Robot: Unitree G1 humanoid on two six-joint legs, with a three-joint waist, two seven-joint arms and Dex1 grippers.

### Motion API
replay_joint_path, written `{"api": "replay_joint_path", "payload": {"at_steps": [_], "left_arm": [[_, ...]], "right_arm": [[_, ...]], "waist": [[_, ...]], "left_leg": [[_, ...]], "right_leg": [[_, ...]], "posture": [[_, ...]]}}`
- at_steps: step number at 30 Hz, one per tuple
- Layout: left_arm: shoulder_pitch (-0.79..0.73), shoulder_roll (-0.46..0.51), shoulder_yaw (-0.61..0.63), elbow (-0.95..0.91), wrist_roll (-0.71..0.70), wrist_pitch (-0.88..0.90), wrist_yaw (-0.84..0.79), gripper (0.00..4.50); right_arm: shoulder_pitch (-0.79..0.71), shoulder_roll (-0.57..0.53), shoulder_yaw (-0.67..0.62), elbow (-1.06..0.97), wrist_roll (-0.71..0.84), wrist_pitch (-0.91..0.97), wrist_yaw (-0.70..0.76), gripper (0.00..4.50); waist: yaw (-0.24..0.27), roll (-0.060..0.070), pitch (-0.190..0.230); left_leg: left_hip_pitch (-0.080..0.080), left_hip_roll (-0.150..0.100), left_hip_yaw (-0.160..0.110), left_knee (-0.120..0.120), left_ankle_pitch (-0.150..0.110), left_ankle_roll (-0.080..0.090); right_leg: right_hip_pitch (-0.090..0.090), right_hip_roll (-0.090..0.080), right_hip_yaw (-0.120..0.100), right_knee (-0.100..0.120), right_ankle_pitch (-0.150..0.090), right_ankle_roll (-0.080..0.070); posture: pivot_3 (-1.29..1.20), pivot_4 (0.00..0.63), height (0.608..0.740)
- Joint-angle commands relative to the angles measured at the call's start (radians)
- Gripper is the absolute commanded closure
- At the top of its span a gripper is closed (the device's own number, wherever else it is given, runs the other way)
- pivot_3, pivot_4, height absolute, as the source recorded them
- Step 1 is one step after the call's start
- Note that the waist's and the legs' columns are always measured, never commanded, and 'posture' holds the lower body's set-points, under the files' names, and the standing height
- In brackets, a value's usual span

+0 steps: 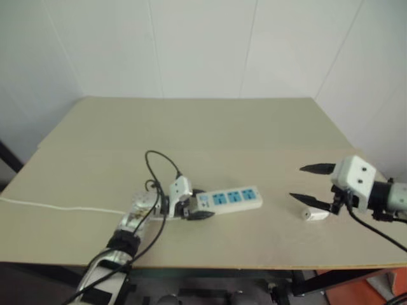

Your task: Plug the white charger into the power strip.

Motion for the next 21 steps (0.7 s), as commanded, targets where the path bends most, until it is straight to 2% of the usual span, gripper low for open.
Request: {"api": "replay_joint_path", "payload": {"at_steps": [1,8,11,21], "left_arm": [[0.026,0.027,-0.043,-0.109,-0.018,0.051,-0.072,1.21],[0.037,0.034,-0.063,-0.098,0.007,0.056,-0.049,1.21],[0.043,0.036,-0.067,-0.088,0.012,0.053,-0.039,1.21],[0.076,0.048,-0.074,-0.119,0.007,0.057,-0.031,1.21]], "right_arm": [[-0.091,-0.063,0.005,0.058,0.030,0.011,0.059,0.65],[-0.164,-0.235,0.164,0.172,-0.043,-0.110,0.330,0.65],[-0.213,-0.289,0.270,0.202,-0.147,-0.157,0.381,0.65],[-0.428,-0.241,0.526,0.347,-0.404,-0.178,0.442,0.65]], "waist": [[-0.001,0.000,0.000],[0.000,0.000,0.000],[0.000,0.000,0.000],[0.001,0.000,0.000]], "left_leg": [[0.000,0.000,0.000,0.000,0.000,0.000],[-0.001,0.000,0.000,0.000,0.000,0.000],[-0.001,0.000,0.000,0.000,0.000,0.000],[-0.001,0.000,0.001,0.000,0.000,0.000]], "right_leg": [[0.000,0.000,0.000,0.000,0.000,0.000],[-0.001,0.000,-0.001,-0.001,0.000,0.000],[-0.001,0.000,-0.001,-0.001,0.000,0.000],[-0.002,0.000,0.000,-0.001,-0.001,0.000]], "posture": [[0.00,0.150,0.740],[0.00,0.150,0.740],[0.00,0.150,0.740],[0.00,0.150,0.740]]}}
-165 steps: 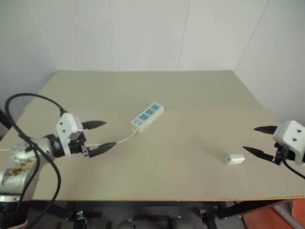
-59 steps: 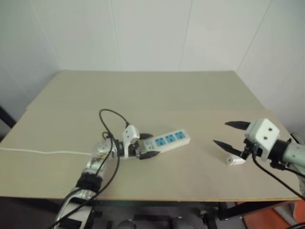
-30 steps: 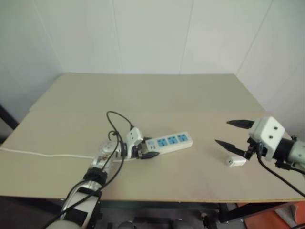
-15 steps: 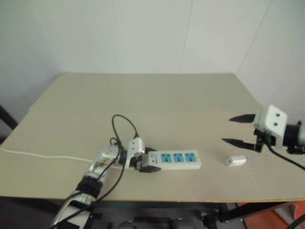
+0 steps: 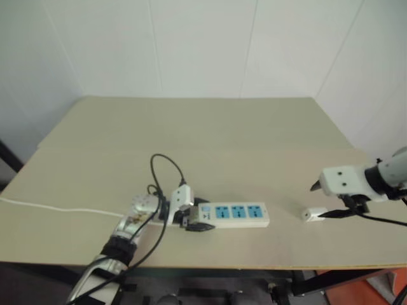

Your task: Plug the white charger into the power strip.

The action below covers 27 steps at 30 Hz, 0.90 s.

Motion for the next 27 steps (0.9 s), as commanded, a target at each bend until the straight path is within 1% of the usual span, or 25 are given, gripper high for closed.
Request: {"api": "replay_joint_path", "payload": {"at_steps": [1,7,11,14,18,22,27], "left_arm": [[0.032,0.016,-0.026,-0.011,0.024,0.011,0.006,1.21],[0.028,0.014,-0.026,-0.011,0.024,0.011,0.015,1.21],[0.029,0.020,-0.040,-0.012,0.027,0.001,-0.009,1.21],[0.025,0.025,-0.047,-0.005,0.030,-0.007,-0.019,1.21],[0.022,0.031,-0.053,-0.001,0.030,-0.013,-0.031,1.21],[0.020,0.036,-0.056,-0.002,0.027,-0.016,-0.044,1.21],[0.020,0.035,-0.055,-0.002,0.028,-0.015,-0.032,1.21]], "right_arm": [[-0.046,0.014,0.045,0.034,-0.078,-0.018,0.018,0.65],[-0.069,0.071,0.110,0.068,-0.159,-0.007,0.011,0.65],[-0.082,0.113,0.140,0.097,-0.211,-0.016,0.002,0.65],[-0.094,0.133,0.149,0.113,-0.230,-0.011,-0.001,0.65],[-0.098,0.164,0.159,0.131,-0.267,0.000,-0.040,0.65],[-0.098,0.173,0.169,0.149,-0.285,-0.008,-0.023,0.65],[-0.091,0.195,0.181,0.188,-0.317,-0.023,-0.039,0.65]], "waist": [[0.000,0.000,0.000],[-0.002,0.000,0.000],[-0.002,0.000,0.000],[-0.002,0.000,0.000],[-0.002,0.000,0.000],[-0.003,0.000,0.000],[-0.003,0.000,0.000]], "left_leg": [[0.000,0.000,0.000,0.000,0.000,0.000],[0.000,0.000,0.000,0.000,0.000,0.000],[0.000,0.000,0.000,0.000,0.000,0.000],[0.000,0.000,0.000,0.000,0.000,0.000],[0.000,0.000,0.000,0.000,0.000,0.000],[0.000,0.000,0.000,0.000,0.000,0.000],[0.000,0.000,0.000,0.000,0.000,0.000]], "right_leg": [[0.000,0.000,0.000,0.000,0.000,0.000],[0.000,0.000,0.000,0.001,0.000,0.000],[0.000,0.000,0.000,0.001,0.000,0.000],[0.000,0.000,0.000,0.001,0.000,-0.001],[0.000,0.000,0.000,0.001,0.000,-0.001],[0.000,0.000,0.000,0.001,0.000,-0.001],[0.000,0.000,0.000,0.001,0.000,-0.001]], "posture": [[0.00,0.150,0.740],[0.00,0.150,0.740],[0.00,0.150,0.740],[0.00,0.150,0.740],[0.00,0.150,0.740],[0.00,0.150,0.740],[0.00,0.150,0.740]]}}
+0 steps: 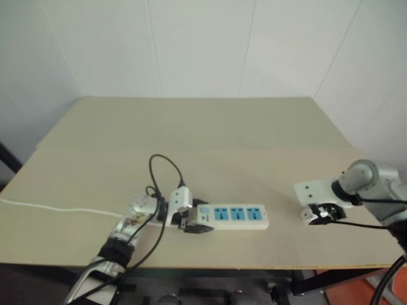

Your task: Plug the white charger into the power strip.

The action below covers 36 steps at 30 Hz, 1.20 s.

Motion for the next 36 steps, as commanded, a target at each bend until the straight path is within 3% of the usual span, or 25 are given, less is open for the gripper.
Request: {"api": "replay_joint_path", "payload": {"at_steps": [1,18,22,27,36], "left_arm": [[0.010,0.016,-0.036,0.014,0.033,0.007,-0.015,1.21],[0.028,0.029,-0.039,0.003,0.038,0.016,0.000,1.21],[0.023,0.028,-0.039,0.008,0.039,0.016,0.003,1.21],[0.021,0.029,-0.039,0.015,0.041,0.014,0.004,1.21],[0.014,0.039,-0.034,0.023,0.041,0.017,0.004,1.21]], "right_arm": [[-0.007,0.014,0.005,0.021,-0.023,-0.019,-0.014,0.65],[-0.051,0.087,0.033,0.084,-0.052,-0.034,0.008,0.65],[-0.049,0.098,0.037,0.085,-0.057,-0.044,0.021,1.50],[-0.035,0.099,0.035,0.076,-0.059,-0.041,0.038,3.20],[-0.030,0.116,-0.024,0.050,-0.029,-0.003,-0.013,3.34]], "waist": [[0.000,0.000,0.000],[-0.010,-0.002,-0.001],[-0.012,-0.003,-0.001],[-0.020,-0.003,-0.002],[-0.023,-0.003,-0.002]], "left_leg": [[0.000,0.000,0.000,0.000,0.000,0.000],[0.003,0.001,0.000,0.000,0.000,0.000],[0.003,0.000,0.000,0.000,0.000,0.000],[0.006,0.001,-0.001,0.000,0.000,0.000],[0.007,0.001,-0.003,0.000,0.000,0.000]], "right_leg": [[0.000,0.000,0.000,0.000,0.000,0.000],[0.003,0.000,0.000,0.000,0.000,0.000],[0.003,0.000,0.000,0.000,0.000,0.000],[0.007,0.000,-0.001,0.000,0.000,0.000],[0.009,0.000,-0.002,-0.001,0.000,0.000]], "posture": [[0.00,0.150,0.740],[0.00,0.150,0.740],[0.00,0.150,0.740],[0.00,0.150,0.740],[0.00,0.150,0.740]]}}
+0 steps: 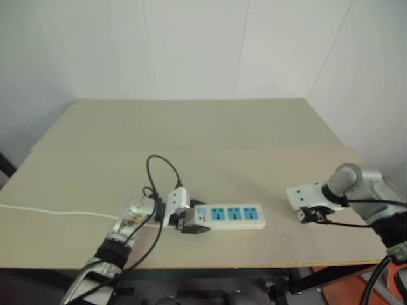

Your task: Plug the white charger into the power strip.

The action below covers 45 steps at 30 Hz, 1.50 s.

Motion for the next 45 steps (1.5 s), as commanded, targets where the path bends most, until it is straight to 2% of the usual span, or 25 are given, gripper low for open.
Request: {"api": "replay_joint_path", "payload": {"at_steps": [1,8,12,16,20,27,37,45], "left_arm": [[0.002,0.015,-0.032,0.030,0.041,0.009,-0.007,1.21],[-0.012,0.019,-0.037,0.058,0.041,0.011,-0.027,1.21],[-0.021,0.020,-0.043,0.070,0.041,0.012,-0.039,1.21],[-0.031,0.019,-0.050,0.081,0.044,0.009,-0.040,1.21],[-0.035,0.016,-0.049,0.082,0.047,0.012,-0.035,1.21],[-0.028,0.024,-0.048,0.068,0.046,0.020,-0.029,1.21],[0.008,0.013,-0.053,0.019,0.039,0.043,-0.001,1.21],[0.030,0.012,-0.050,-0.013,0.036,0.059,0.021,1.21]], "right_arm": [[-0.010,0.038,-0.067,-0.028,0.056,0.040,-0.063,3.34],[-0.009,0.177,-0.303,-0.213,0.393,0.245,-0.107,3.34],[0.066,0.292,-0.390,-0.314,0.528,0.311,-0.226,3.34],[0.138,0.384,-0.375,-0.391,0.586,0.315,-0.307,3.34],[0.152,0.470,-0.360,-0.394,0.671,0.334,-0.329,3.34],[0.157,0.492,-0.302,-0.382,0.755,0.337,-0.266,3.34],[0.156,0.597,-0.238,-0.257,0.701,0.216,-0.355,3.34],[0.159,0.584,-0.227,-0.220,0.696,0.185,-0.342,3.34]], "waist": [[-0.002,0.000,0.000],[0.001,0.001,0.001],[0.004,0.000,0.000],[0.002,0.001,0.001],[-0.001,0.001,0.000],[0.000,0.001,0.001],[0.000,0.001,0.000],[0.003,0.001,0.000]], "left_leg": [[0.000,0.000,0.000,0.000,0.000,0.000],[-0.002,0.000,-0.001,-0.002,0.000,0.000],[-0.003,0.000,-0.002,-0.002,0.000,0.000],[-0.003,0.000,-0.002,-0.002,0.000,0.000],[-0.003,0.000,-0.002,-0.002,0.000,0.000],[-0.003,0.000,-0.002,-0.003,0.000,0.000],[-0.003,0.000,-0.002,-0.003,0.000,0.000],[-0.003,-0.001,-0.002,-0.004,0.000,0.000]], "right_leg": [[0.000,0.000,0.000,0.000,0.000,0.000],[-0.003,0.000,0.000,0.001,0.000,-0.001],[-0.003,-0.001,-0.002,0.000,0.000,-0.001],[-0.003,0.000,-0.002,0.001,0.000,-0.001],[-0.004,0.000,-0.001,0.001,0.000,-0.001],[-0.004,0.000,-0.002,0.001,0.000,-0.001],[-0.005,0.000,-0.002,0.001,0.000,-0.001],[-0.005,-0.001,-0.002,0.001,0.000,-0.001]], "posture": [[0.00,0.150,0.740],[0.00,0.150,0.740],[0.00,0.150,0.740],[0.00,0.150,0.740],[0.00,0.150,0.740],[0.00,0.150,0.740],[0.00,0.150,0.740],[0.00,0.150,0.740]]}}
